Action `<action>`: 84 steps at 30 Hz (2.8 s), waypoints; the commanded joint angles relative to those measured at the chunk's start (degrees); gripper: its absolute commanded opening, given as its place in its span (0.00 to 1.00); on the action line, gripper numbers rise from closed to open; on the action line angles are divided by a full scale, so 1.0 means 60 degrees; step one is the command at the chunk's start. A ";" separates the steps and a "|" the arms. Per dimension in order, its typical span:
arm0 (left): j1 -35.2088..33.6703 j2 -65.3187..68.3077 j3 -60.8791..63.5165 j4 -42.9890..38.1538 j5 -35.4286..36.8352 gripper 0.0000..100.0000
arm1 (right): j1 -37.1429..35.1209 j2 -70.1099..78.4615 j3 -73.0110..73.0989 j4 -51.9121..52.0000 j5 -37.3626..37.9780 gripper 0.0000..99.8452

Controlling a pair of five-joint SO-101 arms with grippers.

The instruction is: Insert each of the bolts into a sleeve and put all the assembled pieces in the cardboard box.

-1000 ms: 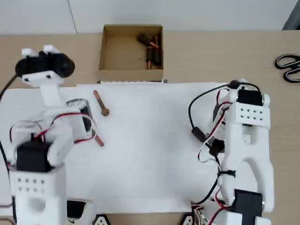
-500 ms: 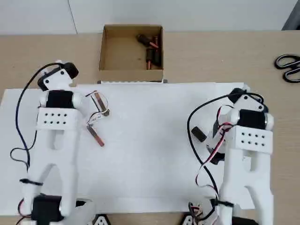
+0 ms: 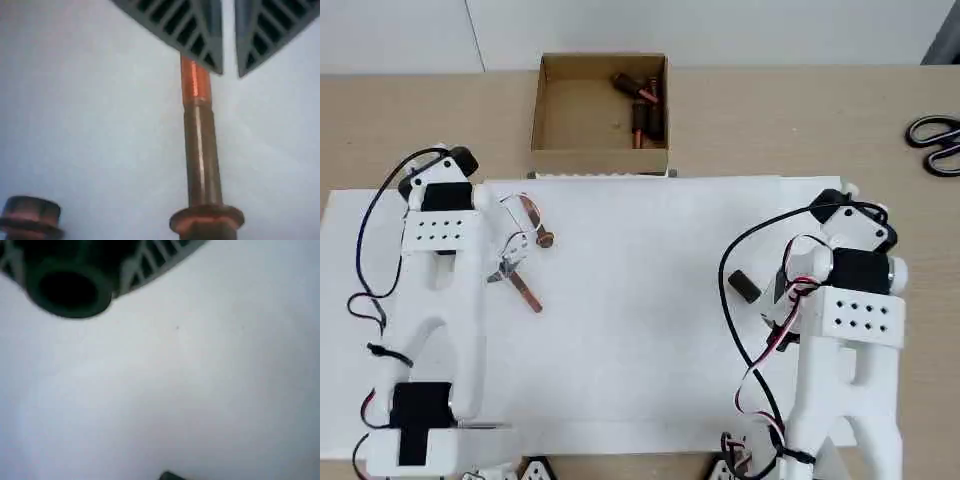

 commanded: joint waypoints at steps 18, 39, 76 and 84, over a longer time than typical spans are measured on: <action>-0.0059 0.0777 -0.0403 -0.1099 0.0044 0.15 | 0.0095 -0.0212 0.0161 -0.0227 0.0029 0.00; -0.0161 0.0791 0.0388 -0.1846 0.0015 0.15 | 0.0095 -0.0242 0.0161 -0.0227 0.0044 0.00; -0.0103 0.2344 -0.1355 -0.0689 0.0015 0.01 | 0.0623 -0.0388 -0.0015 -0.0154 0.0073 0.00; -0.0015 0.2344 -0.5341 0.2051 -0.0117 0.01 | -0.1399 -0.2674 -0.1187 -0.0154 0.0059 0.00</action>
